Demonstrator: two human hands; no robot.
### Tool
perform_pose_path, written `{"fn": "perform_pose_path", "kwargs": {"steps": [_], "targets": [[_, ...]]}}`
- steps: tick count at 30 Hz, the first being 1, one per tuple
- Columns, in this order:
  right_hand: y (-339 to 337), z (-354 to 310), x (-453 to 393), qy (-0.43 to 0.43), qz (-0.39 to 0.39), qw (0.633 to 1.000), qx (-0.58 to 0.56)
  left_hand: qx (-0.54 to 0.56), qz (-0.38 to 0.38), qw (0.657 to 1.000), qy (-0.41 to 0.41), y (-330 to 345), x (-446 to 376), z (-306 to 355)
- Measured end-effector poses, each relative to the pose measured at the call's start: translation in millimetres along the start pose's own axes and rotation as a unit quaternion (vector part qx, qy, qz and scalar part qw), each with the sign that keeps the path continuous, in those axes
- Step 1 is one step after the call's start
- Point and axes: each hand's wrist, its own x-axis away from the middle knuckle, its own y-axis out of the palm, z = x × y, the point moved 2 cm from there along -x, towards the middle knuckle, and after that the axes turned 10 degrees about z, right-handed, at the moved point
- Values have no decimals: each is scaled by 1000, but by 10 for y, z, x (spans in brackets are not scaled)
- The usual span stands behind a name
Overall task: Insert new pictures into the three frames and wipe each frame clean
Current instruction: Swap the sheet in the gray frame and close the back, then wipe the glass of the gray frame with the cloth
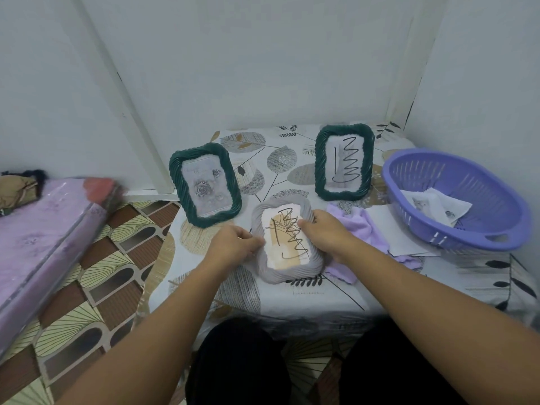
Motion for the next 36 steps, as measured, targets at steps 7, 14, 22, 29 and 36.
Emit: {"fn": "perform_pose_path", "kwargs": {"steps": [7,14,22,29,36], "targets": [[-14,23,-102,-81,38,968,236,-168,35,982,83,6,-59,4],[5,98,-47,-117,67,953,272,-202,50,970,125,34,-50,-25],[-478,-24,33,-171,126,948,235,-142,90,961,221,135,-77,-70],[-739,146,35,-159,-37,926,341,-119,120,947,272,181,-112,-240],[-764,94,179,-147,-191,895,376,-126,127,942,283,194,-123,-263]]}}
